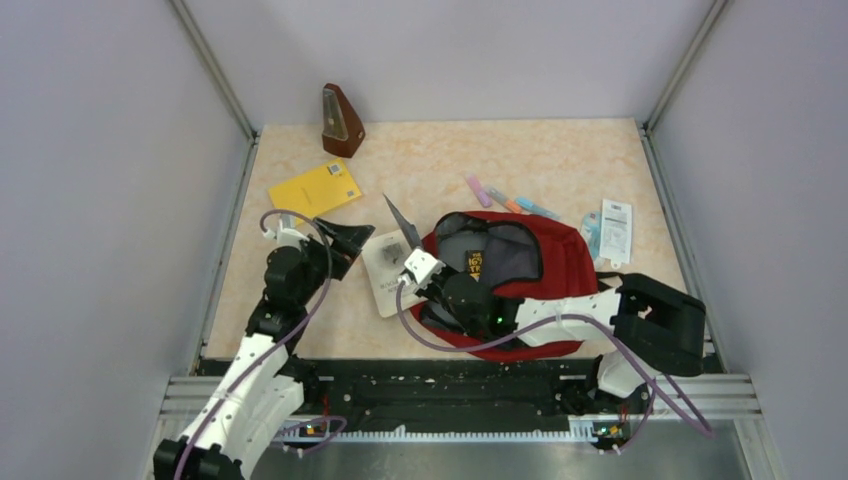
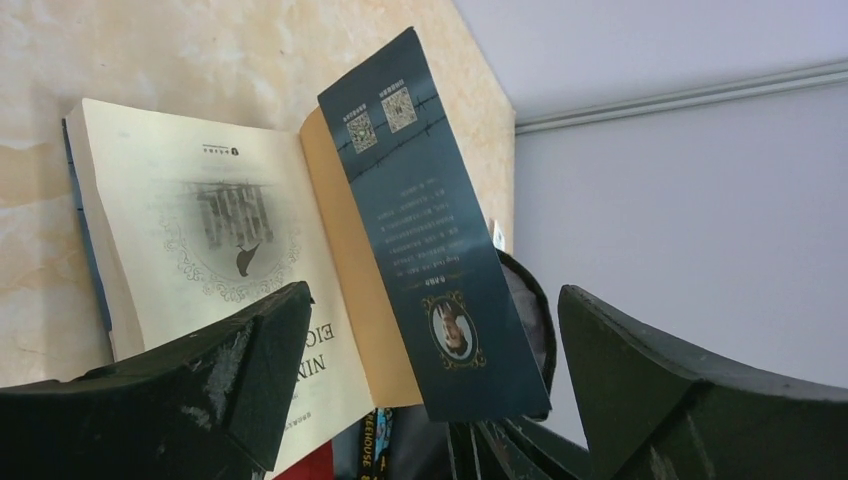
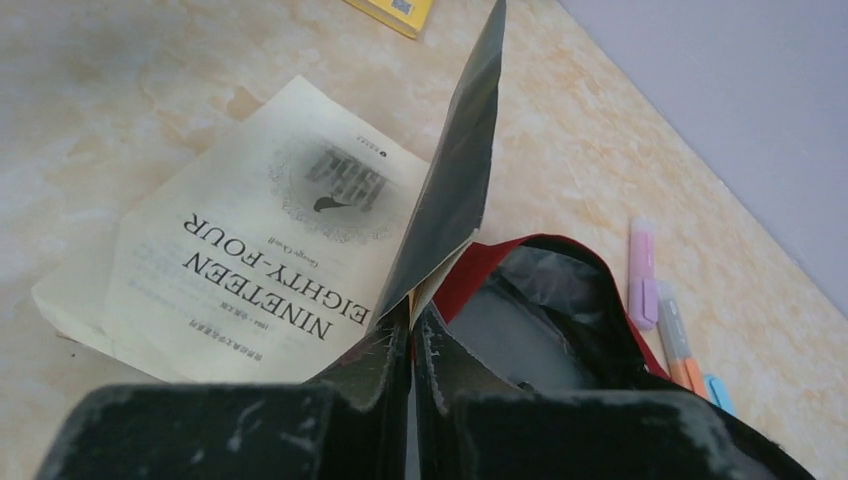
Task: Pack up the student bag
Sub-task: Place the book at the center of the board, then pick up the book from the center of the board.
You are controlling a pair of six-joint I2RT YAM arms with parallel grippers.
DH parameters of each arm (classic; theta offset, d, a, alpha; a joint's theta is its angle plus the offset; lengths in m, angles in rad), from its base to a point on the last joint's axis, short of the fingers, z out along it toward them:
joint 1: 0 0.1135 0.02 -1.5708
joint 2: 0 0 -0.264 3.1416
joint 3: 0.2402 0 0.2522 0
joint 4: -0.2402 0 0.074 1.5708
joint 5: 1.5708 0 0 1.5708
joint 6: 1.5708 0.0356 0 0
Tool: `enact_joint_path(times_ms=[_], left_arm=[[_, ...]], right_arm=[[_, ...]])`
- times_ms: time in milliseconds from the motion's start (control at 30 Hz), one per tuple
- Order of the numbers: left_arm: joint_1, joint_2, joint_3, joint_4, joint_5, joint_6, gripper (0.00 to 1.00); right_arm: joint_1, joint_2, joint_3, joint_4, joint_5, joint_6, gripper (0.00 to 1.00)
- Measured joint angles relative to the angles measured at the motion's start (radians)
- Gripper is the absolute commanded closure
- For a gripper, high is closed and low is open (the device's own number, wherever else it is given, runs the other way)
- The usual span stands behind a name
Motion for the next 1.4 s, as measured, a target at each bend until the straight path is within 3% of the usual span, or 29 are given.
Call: enact_joint_path(times_ms=[300,633,767,933,1167,1267,1400], left_arm=[[0.0,0.139,-0.066,0.153,0.032,0.009,0.02],[0.013,0.074,-0.08,0.076,-0.098,0.097,0.02],[0.022,0.076,-0.094,0.031,-0.158,0.137,0.02],[0.023,0.111,-0.14,0.019,-0.159,0.156,0.04],[0.023,0.172,-0.209,0.043,-0.106,0.159,0.14],[0.023,0.23,-0.216,0.071,-0.074,0.16,0.19],[0.024,0.33,-0.212,0.144,-0.019,0.178,0.33]], right_arm=[[0.039,-0.013,-0.016,-0.106,0.002,0.034,0.37],[0.074,-0.225,-0.057,-0.372,-0.103,0.172,0.08],[0.036,-0.327,-0.059,-0.491,-0.201,0.259,0.08],[-0.14,-0.307,0.045,-0.629,-0.356,0.428,0.1],[-0.254,-0.09,0.192,-0.676,-0.529,0.676,0.22],[-0.297,0.014,0.198,-0.689,-0.587,0.776,0.22],[-0.332,0.084,0.198,-0.702,-0.626,0.864,0.23]])
